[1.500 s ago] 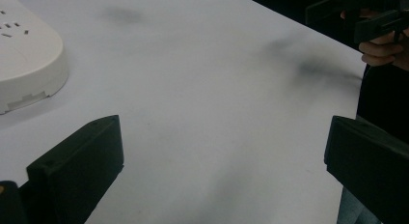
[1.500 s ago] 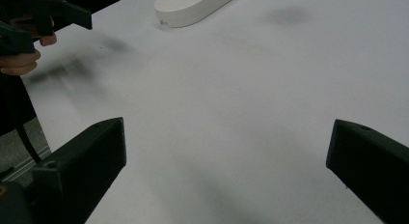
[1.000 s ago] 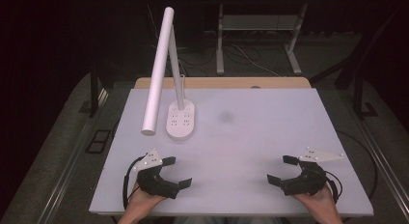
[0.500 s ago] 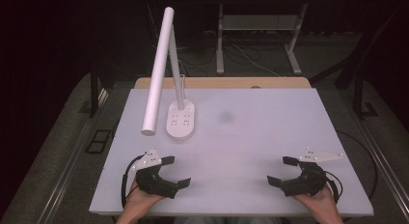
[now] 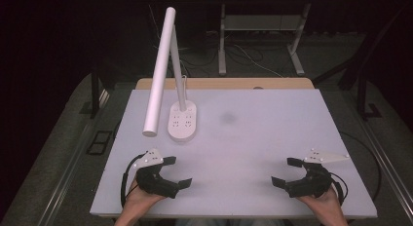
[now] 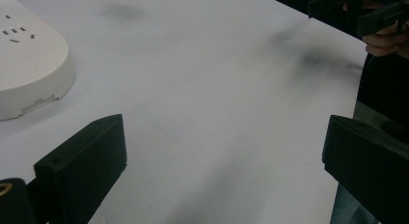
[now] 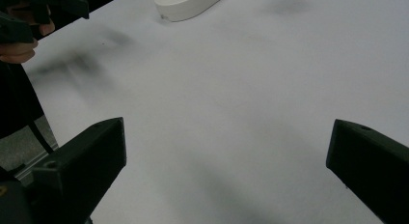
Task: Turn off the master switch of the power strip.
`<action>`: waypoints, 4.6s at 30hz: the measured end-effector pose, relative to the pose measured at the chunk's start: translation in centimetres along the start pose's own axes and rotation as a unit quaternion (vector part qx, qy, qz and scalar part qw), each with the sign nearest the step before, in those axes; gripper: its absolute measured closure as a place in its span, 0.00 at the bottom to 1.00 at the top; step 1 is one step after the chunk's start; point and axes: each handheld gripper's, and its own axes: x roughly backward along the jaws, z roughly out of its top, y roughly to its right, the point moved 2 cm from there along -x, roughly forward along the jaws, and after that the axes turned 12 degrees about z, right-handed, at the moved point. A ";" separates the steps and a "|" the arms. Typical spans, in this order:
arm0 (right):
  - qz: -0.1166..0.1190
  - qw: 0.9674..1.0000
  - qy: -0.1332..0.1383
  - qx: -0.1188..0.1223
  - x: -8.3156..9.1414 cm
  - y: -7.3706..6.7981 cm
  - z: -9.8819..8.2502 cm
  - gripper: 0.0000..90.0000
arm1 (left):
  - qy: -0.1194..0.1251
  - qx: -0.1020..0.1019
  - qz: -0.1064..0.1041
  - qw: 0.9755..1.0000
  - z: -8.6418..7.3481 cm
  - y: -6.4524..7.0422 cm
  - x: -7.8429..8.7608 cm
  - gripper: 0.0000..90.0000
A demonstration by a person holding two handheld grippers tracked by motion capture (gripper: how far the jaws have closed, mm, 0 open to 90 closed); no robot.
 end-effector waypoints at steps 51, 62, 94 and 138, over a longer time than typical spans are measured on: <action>-0.012 1.000 0.003 -0.001 0.3 0.5 -0.1 0.00 | -0.031 0.000 -0.003 1.000 3.8 -3.6 -0.2 0.03; -0.013 1.000 0.000 -0.002 0.1 0.4 -0.1 0.00 | -0.027 0.007 0.002 1.000 5.0 -4.9 -0.6 0.04; -0.020 1.000 0.001 0.001 0.1 0.4 -0.2 0.00 | -0.040 0.019 0.035 0.998 8.9 -9.6 -1.1 0.05; -0.028 1.000 -0.002 0.000 0.2 0.7 -0.4 0.00 | -0.062 0.029 0.070 0.995 12.0 -14.4 -3.4 0.09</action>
